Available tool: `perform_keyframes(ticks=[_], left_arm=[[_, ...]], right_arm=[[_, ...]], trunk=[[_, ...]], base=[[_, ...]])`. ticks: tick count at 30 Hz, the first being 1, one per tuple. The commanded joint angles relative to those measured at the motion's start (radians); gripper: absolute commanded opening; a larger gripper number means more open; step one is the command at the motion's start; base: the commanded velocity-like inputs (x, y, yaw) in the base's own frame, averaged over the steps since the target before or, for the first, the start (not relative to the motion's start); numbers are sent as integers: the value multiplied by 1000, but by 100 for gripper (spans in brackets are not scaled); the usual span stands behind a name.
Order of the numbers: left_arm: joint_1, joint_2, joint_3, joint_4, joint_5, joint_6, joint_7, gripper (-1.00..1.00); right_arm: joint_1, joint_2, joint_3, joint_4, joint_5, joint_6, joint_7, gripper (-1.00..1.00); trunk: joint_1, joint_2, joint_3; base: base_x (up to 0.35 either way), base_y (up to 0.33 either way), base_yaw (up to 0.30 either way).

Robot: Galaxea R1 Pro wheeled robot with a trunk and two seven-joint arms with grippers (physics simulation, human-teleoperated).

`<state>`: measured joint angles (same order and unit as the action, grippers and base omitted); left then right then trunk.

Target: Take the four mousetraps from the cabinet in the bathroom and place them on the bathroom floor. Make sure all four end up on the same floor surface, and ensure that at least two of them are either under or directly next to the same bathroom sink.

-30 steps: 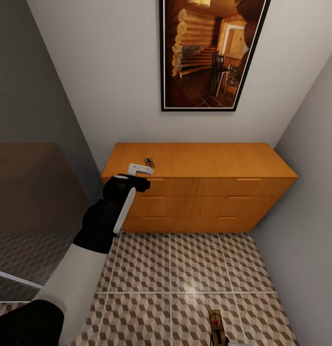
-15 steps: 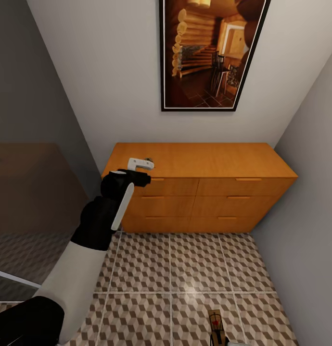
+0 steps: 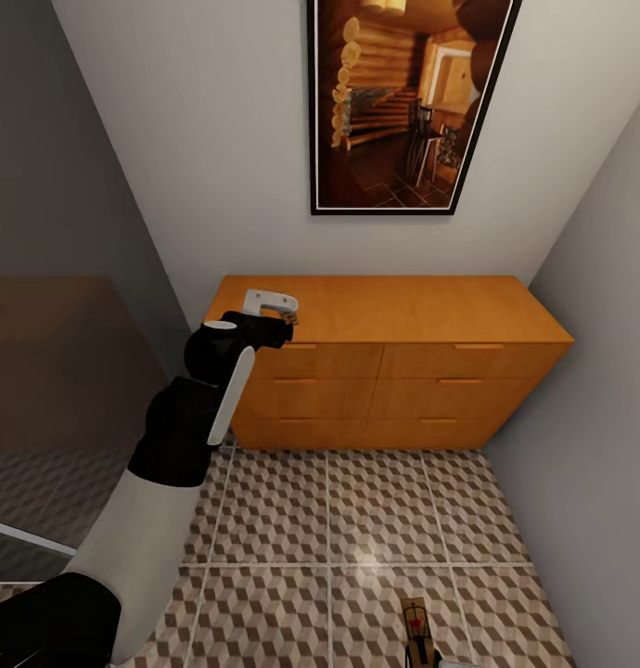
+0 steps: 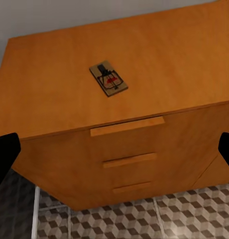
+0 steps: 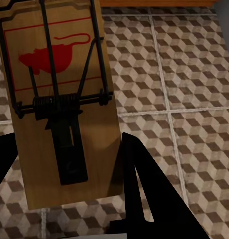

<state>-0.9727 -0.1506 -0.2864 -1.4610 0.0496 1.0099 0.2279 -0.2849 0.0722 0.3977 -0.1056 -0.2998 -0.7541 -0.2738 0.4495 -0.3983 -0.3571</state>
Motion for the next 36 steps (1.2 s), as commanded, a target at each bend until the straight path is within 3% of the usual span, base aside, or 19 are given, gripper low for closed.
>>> perform_keyframes(ticks=[1, 14, 36], left_arm=[[-1, 0, -1, -1, 6, 4, 7, 100], [-1, 0, -2, 5, 7, 4, 7, 100], [-1, 0, -2, 27, 7, 3, 7, 100]], right_arm=[[-1, 0, 9, 1, -9, -3, -3, -100], [0, 0, 9, 1, -9, -2, -3, -100], [-1, 0, 9, 1, -9, -2, -4, -100]], trunk=[[1, -2, -2], [1, -2, -2], [1, -2, -2]], base=[[0, 0, 0], [59, 0, 0], [292, 0, 0]])
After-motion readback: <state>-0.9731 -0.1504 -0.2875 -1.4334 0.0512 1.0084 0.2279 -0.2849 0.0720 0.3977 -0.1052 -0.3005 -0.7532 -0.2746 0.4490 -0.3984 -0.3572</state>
